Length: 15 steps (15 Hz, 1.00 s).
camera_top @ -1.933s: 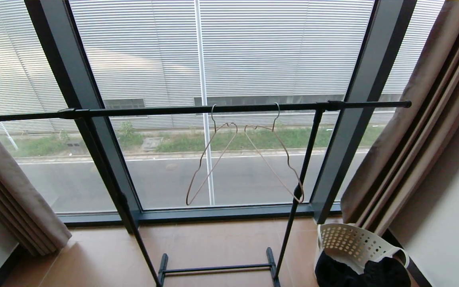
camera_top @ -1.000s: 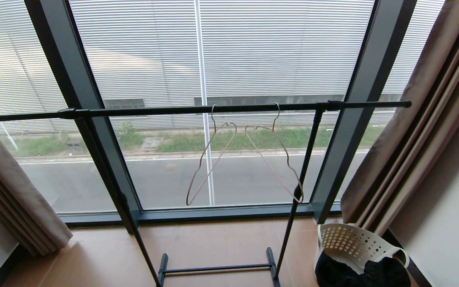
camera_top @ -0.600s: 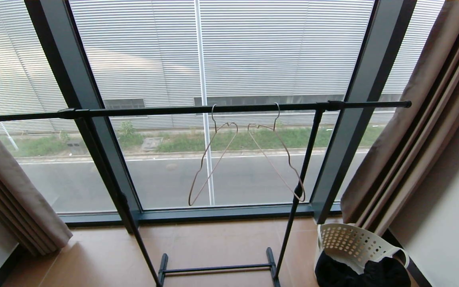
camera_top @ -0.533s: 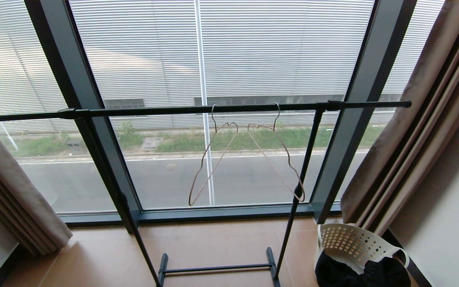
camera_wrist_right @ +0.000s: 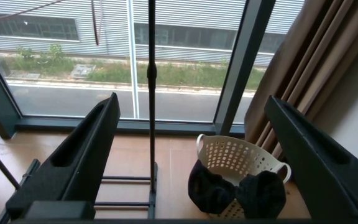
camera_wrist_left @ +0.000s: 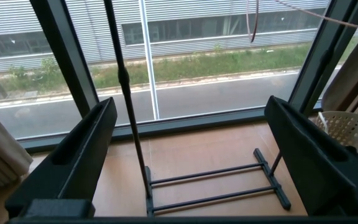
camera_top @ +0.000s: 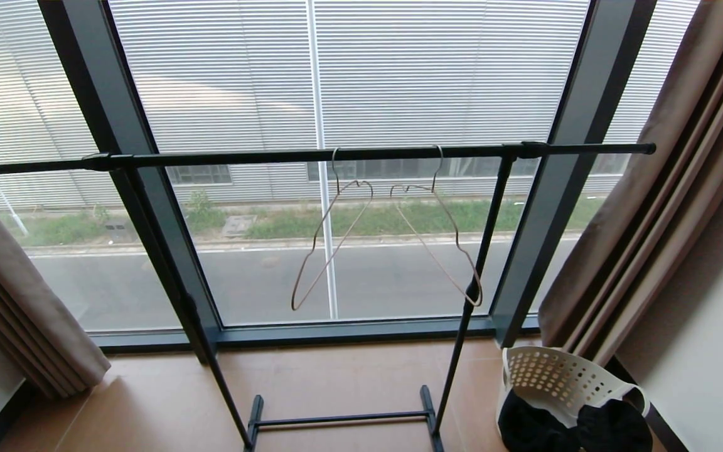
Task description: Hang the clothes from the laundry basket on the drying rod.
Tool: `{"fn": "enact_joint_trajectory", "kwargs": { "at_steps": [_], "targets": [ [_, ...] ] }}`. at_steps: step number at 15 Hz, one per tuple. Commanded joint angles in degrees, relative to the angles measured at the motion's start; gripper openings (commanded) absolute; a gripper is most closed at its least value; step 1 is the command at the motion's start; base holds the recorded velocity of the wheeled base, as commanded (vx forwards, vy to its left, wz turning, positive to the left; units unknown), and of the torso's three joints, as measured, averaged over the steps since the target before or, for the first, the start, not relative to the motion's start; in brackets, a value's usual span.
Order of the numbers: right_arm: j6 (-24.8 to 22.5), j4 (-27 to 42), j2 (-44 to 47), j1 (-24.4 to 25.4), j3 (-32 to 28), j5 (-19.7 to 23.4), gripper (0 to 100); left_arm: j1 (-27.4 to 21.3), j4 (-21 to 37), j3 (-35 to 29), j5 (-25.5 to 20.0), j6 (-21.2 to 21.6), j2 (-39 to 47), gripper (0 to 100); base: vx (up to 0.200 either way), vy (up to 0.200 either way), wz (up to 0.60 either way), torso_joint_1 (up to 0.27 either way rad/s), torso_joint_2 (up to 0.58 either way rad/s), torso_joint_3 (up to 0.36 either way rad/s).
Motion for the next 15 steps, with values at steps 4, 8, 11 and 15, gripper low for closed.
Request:
{"fn": "enact_joint_trajectory", "kwargs": {
  "at_steps": [4,8,11,15],
  "targets": [
    [0.0,0.0,0.0,0.0,0.0,0.0,100,0.0,0.0,0.0,-0.3,0.5,0.1,100,0.000,0.000,0.00,-0.159,0.36,0.200],
    [0.0,0.0,0.0,0.0,0.0,0.0,100,0.0,0.0,0.0,-0.3,1.0,0.1,100,0.000,0.000,0.00,-0.162,0.38,0.217],
    [0.0,0.0,0.0,0.0,0.0,0.0,100,0.0,-0.1,0.0,-0.1,0.9,0.1,100,0.000,0.000,0.00,-0.193,0.44,0.248],
    [0.0,0.0,0.0,0.0,0.0,0.1,100,0.0,0.0,0.0,-0.4,0.8,0.1,100,0.000,0.000,0.00,-0.222,0.55,0.316]
  ]
}}
